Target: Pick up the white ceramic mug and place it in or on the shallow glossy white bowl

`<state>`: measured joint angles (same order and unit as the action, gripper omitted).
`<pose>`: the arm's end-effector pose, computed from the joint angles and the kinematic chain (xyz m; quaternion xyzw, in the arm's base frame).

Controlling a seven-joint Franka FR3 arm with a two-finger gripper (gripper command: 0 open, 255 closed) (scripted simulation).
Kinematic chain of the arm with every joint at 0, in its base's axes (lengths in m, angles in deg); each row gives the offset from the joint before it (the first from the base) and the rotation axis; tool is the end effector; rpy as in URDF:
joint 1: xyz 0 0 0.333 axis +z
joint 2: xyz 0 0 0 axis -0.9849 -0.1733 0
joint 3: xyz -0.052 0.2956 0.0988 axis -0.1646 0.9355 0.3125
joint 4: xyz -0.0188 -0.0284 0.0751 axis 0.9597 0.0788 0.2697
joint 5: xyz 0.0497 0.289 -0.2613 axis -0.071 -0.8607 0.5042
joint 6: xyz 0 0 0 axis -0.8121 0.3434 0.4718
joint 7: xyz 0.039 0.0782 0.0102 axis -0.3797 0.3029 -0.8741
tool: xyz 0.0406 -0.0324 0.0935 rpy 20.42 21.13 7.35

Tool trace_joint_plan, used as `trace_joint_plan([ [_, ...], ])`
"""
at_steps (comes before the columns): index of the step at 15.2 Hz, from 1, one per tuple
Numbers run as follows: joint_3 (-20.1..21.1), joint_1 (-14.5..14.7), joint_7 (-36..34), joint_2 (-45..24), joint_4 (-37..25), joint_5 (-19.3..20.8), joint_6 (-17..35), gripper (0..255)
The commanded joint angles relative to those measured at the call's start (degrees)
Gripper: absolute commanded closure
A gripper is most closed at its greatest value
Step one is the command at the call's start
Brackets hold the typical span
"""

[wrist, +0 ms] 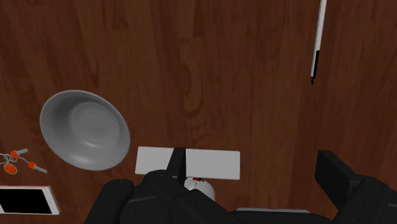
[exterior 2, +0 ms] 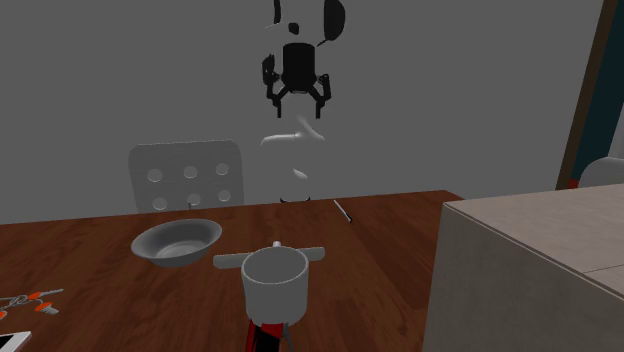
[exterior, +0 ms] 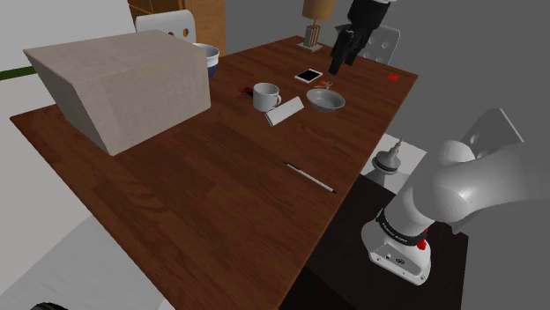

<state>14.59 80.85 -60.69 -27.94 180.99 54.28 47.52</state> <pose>0.3218 -0.0150 0.6300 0.9972 0.0035 0.0735 0.0155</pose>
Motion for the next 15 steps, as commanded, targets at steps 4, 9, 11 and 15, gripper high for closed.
trace_joint_plan([
  [4, -0.48, 0.1, 0.5, -5.43, -0.39, 0.24, 4.62, 0],
  [9, -1.22, 0.28, 1.36, -15.23, -2.58, 0.45, 11.52, 0],
  [11, -1.49, 0.35, 1.72, -19.35, -3.99, 0.45, 13.95, 0],
  [15, -1.98, 0.48, 2.5, -27.81, -7.69, 0.3, 18.14, 0],
])
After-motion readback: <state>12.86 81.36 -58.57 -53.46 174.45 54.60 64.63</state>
